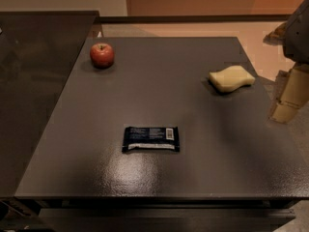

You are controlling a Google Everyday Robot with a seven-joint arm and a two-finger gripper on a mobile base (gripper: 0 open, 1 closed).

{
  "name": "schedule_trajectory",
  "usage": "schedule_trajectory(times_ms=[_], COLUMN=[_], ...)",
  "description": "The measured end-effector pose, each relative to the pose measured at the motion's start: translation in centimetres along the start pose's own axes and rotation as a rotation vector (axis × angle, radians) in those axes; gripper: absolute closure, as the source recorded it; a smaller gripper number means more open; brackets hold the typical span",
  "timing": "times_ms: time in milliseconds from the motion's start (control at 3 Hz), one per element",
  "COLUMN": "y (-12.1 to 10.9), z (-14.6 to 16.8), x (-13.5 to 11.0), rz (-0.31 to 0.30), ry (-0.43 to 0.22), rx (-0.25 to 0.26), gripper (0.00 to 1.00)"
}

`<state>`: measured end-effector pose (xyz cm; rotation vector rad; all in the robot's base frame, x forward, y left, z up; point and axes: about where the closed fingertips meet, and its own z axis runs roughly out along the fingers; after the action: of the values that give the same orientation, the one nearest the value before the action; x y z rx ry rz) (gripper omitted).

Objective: Move sponge near rxbar blueberry

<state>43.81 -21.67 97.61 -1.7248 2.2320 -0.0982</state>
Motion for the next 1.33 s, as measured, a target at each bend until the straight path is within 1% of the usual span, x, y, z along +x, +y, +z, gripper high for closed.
schedule_trajectory(times_ms=[333, 667, 1000, 1333], y=[0.0, -1.2, -3.0, -4.8], z=[0.0, 0.3, 2.3, 5.0], x=[0.0, 0.0, -0.1, 0.1], rz=[0.000, 0.006, 0.034, 0.093], ry=[0.000, -0.017, -0.063, -0.127], rx=[0.000, 0.002, -0.010, -0.037], gripper=[0.00, 0.00, 0.00, 0.00])
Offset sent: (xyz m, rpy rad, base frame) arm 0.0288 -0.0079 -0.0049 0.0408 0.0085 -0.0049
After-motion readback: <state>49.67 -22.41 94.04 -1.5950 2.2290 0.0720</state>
